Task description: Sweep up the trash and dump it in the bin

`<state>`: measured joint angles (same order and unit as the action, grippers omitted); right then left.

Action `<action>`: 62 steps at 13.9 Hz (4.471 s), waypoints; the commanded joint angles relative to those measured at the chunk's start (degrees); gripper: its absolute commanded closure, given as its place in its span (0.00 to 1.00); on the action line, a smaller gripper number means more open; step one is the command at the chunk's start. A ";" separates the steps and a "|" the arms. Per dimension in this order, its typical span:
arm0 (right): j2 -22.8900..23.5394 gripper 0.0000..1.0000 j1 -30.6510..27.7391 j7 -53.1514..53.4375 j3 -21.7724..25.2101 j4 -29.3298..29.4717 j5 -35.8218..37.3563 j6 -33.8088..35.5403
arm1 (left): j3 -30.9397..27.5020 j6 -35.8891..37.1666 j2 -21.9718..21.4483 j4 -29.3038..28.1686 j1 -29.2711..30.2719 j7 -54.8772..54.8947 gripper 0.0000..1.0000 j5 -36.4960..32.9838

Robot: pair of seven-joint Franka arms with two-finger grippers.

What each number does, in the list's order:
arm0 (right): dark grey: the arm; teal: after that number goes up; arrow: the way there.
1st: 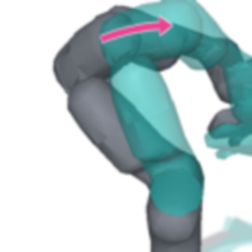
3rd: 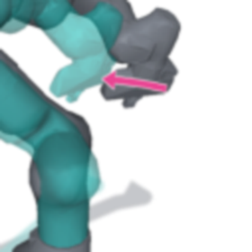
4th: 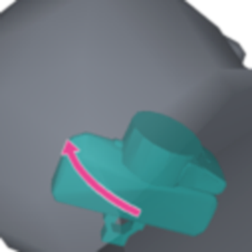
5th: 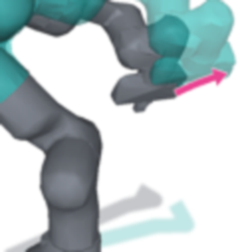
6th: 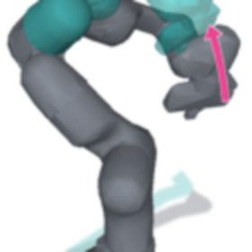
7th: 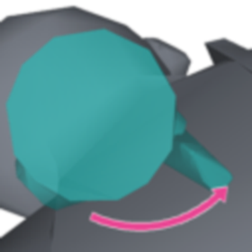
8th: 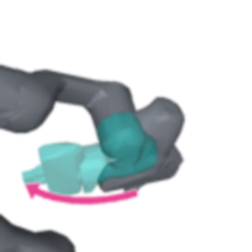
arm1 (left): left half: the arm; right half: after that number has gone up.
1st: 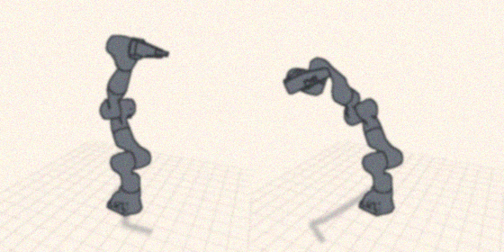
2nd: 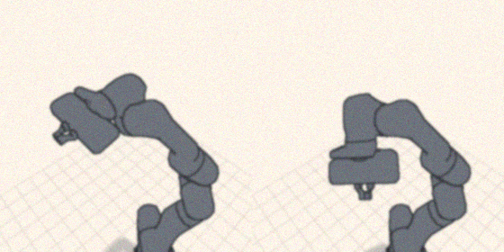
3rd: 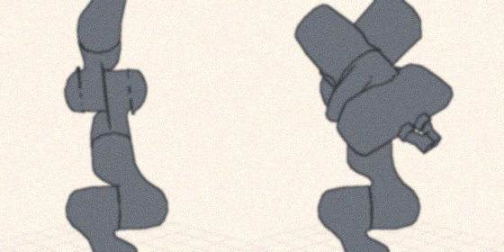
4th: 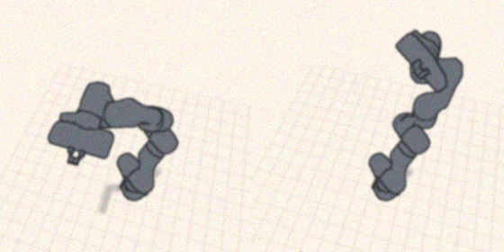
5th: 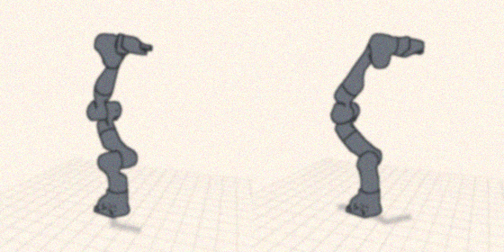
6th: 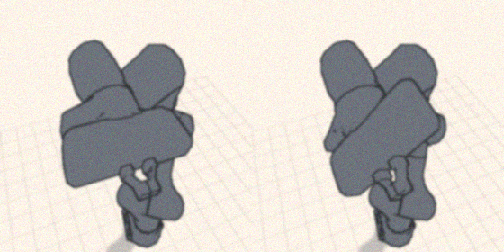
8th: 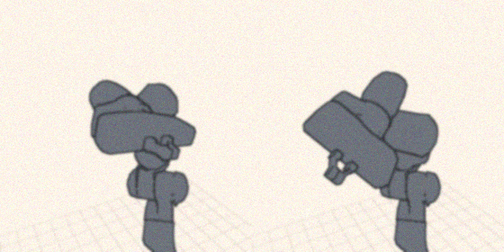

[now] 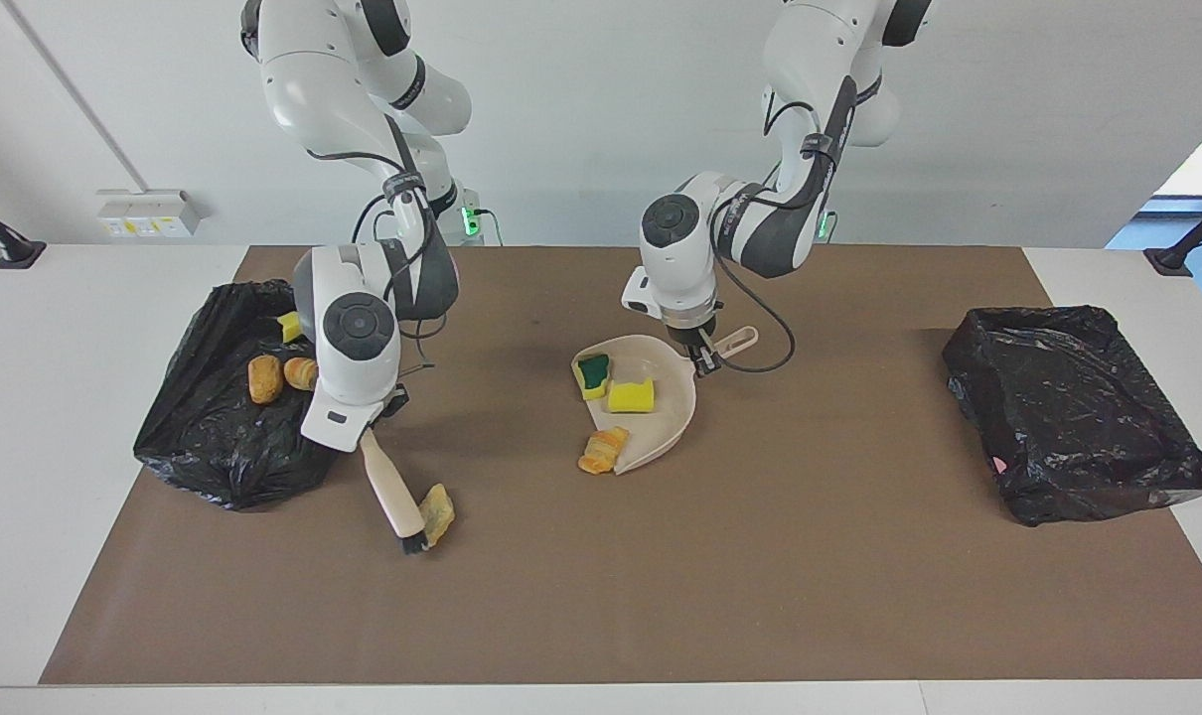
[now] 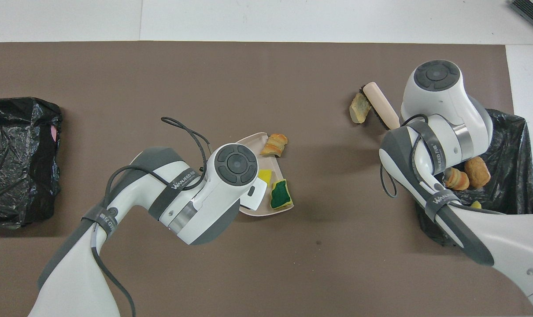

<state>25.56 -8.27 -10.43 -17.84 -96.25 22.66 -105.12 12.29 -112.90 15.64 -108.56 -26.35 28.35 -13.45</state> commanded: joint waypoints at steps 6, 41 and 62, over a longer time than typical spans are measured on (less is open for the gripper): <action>-2.44 1.00 9.74 6.18 -1.32 -6.22 -28.08 6.33 | -0.08 -0.31 -1.75 -2.62 1.30 -1.11 1.00 0.00; -17.74 1.00 25.40 37.94 -1.32 -18.00 -43.48 4.93 | -0.78 0.92 -15.82 -0.27 43.54 55.72 1.00 3.77; -18.44 1.00 32.35 42.68 -1.23 -29.79 -44.90 -5.27 | -1.04 -4.53 -9.83 6.44 57.29 61.40 1.00 -41.46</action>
<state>8.63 23.71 30.32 -19.37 -124.66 -21.72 -110.24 11.90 -118.56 9.38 -98.51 32.16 92.80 -50.70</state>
